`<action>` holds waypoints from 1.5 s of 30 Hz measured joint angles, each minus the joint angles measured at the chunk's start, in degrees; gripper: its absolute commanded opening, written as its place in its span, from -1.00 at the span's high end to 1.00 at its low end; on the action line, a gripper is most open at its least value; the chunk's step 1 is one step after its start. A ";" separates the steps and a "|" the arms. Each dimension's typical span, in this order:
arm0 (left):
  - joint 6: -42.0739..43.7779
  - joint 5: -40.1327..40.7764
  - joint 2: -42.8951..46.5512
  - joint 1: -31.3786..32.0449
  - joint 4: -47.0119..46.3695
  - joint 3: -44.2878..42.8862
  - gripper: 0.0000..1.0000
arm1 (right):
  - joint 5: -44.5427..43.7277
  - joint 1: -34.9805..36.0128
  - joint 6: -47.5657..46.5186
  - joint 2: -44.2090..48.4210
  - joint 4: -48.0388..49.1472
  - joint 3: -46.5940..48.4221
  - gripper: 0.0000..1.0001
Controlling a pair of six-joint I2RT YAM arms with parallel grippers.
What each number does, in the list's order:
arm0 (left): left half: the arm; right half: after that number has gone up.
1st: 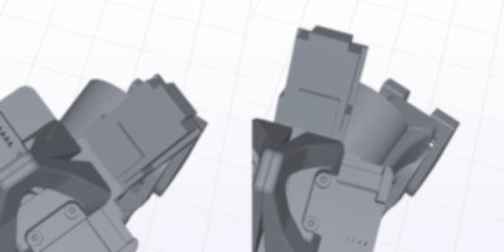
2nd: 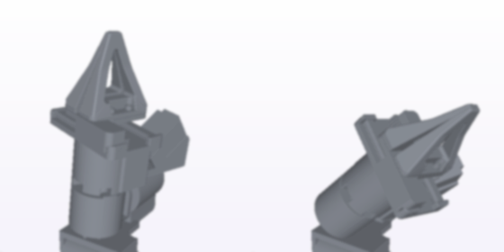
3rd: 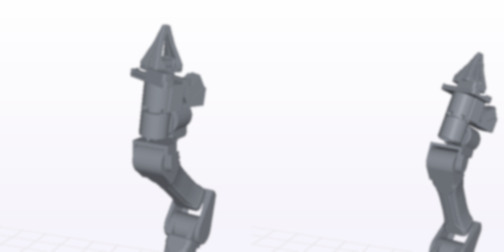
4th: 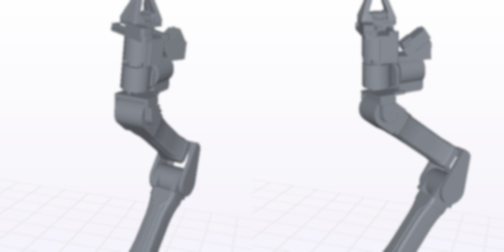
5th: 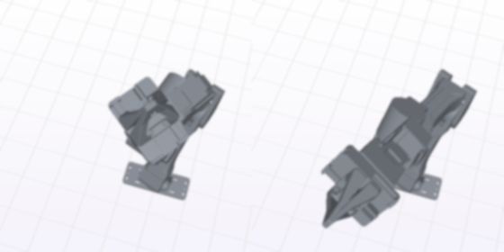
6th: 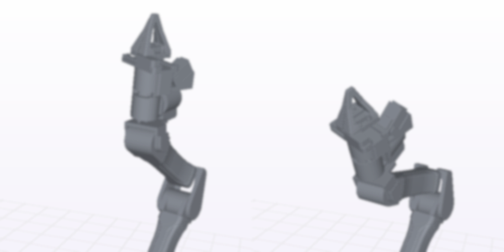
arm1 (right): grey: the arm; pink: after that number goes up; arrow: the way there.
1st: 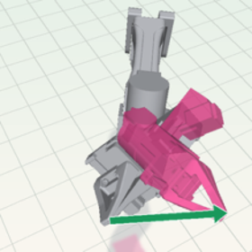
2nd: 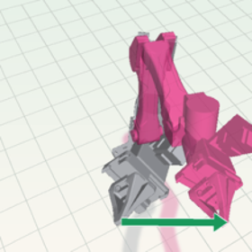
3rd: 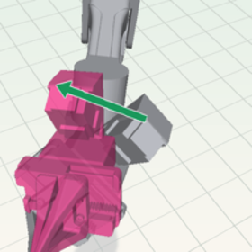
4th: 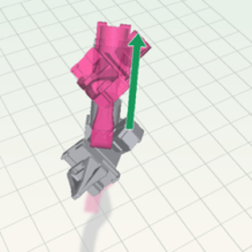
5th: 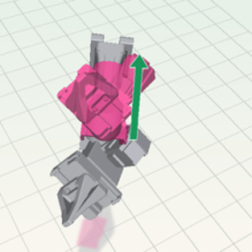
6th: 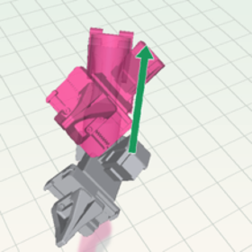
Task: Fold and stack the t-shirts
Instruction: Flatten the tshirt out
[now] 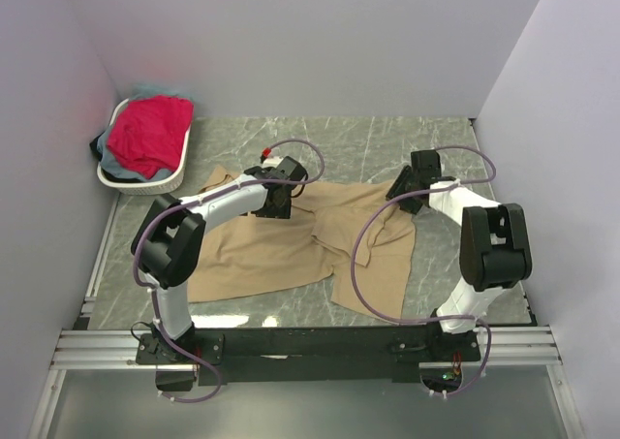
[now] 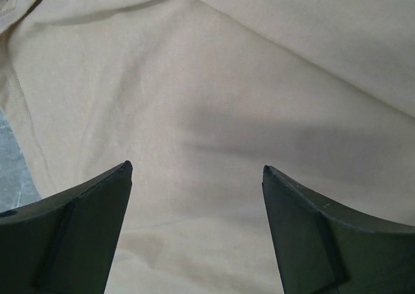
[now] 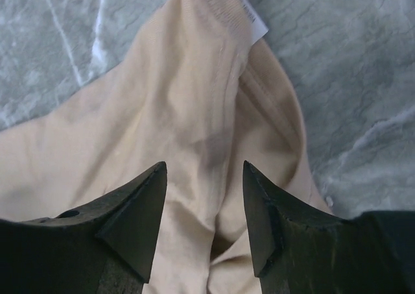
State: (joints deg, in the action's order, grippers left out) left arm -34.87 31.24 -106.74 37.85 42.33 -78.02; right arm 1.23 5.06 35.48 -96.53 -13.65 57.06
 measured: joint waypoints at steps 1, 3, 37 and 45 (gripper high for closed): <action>0.04 -0.02 0.00 0.00 0.00 0.02 -0.74 | 0.22 -0.28 -0.22 -0.55 0.15 0.17 -0.13; 0.17 -0.09 0.00 0.00 -0.20 0.02 -0.74 | 0.83 -0.72 -0.61 -1.53 0.46 0.52 -0.11; -0.35 0.13 -1.09 -3.93 -6.29 7.56 -0.77 | -1.44 -4.52 -6.38 -17.68 -6.56 31.34 0.90; -1.42 0.22 -1.05 -6.27 -8.20 7.93 -0.79 | -2.34 -5.64 -6.47 -29.14 -14.14 43.60 0.64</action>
State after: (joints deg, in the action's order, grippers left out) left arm -36.29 31.46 -107.79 31.57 34.13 -70.08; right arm -1.10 -0.58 29.02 -125.67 -27.79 100.66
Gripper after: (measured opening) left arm 0.894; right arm 0.088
